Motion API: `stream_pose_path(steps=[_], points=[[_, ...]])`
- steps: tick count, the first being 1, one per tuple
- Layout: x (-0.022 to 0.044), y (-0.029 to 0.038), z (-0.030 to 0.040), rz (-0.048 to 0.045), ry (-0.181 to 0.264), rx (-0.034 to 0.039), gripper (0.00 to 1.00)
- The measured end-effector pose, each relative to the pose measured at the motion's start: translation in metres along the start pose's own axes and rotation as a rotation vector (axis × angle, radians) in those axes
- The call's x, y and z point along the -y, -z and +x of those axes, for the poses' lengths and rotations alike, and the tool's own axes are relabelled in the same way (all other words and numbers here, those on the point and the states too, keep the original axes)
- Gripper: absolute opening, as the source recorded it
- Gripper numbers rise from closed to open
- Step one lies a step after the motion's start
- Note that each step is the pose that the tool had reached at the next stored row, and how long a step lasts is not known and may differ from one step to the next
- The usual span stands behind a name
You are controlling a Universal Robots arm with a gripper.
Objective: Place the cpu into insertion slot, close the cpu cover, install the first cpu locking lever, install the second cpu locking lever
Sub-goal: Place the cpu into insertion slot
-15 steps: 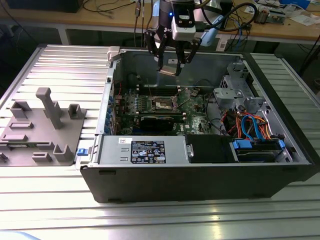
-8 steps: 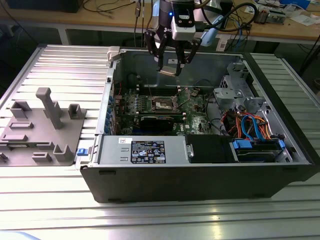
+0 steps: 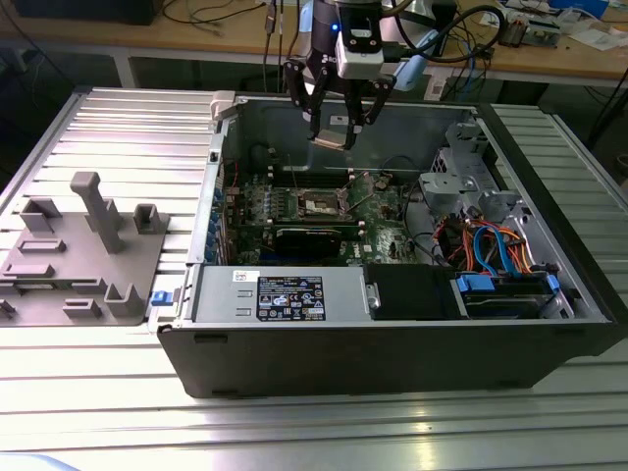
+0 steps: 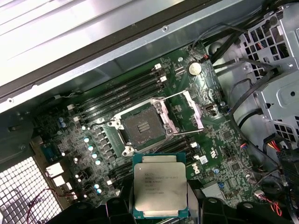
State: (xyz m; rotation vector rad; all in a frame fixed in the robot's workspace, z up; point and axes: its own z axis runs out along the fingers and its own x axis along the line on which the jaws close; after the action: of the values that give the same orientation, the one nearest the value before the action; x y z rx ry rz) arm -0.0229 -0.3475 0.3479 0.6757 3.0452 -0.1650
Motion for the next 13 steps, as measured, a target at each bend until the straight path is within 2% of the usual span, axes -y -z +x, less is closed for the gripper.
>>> stream_pose_path(steps=[13], points=[[0.0,-0.0002,0.0,0.0091,-0.008,0.0033,0.54]])
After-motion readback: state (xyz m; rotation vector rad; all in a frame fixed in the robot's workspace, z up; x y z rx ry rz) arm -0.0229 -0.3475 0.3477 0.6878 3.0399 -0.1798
